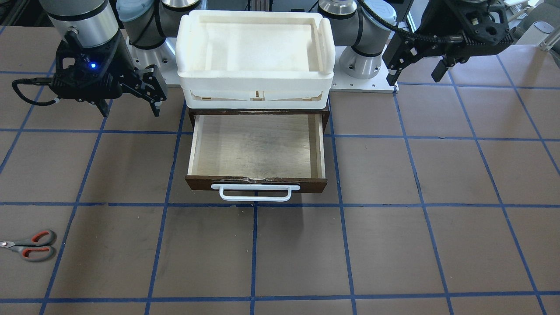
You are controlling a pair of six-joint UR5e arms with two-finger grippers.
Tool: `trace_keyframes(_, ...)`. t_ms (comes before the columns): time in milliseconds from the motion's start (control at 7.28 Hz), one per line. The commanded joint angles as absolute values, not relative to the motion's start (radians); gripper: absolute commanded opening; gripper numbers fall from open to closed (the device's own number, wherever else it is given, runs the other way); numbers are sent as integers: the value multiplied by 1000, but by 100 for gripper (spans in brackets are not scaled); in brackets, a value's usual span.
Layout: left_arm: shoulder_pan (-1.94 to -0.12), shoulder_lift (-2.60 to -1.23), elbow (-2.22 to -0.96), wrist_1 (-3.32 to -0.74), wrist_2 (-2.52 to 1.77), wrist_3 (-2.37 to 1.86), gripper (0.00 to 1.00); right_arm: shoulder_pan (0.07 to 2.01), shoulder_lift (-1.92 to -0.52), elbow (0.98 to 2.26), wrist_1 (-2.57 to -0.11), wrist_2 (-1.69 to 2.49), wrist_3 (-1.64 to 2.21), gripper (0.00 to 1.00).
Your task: Put scissors in drawer and close it
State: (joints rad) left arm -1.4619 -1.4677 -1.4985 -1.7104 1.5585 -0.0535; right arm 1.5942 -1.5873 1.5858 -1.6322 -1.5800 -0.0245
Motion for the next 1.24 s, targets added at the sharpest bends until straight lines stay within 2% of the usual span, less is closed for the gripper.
trace_keyframes(0, -1460, -1467, -1499, -1710, 1559, -54, 100, 1595, -1588, 1586, -1632, -1582, -25, 100)
trace_keyframes(1099, -1460, -1466, -1499, -1710, 1559, -54, 100, 1594, -1586, 1595, -1634, -1600, -29, 100)
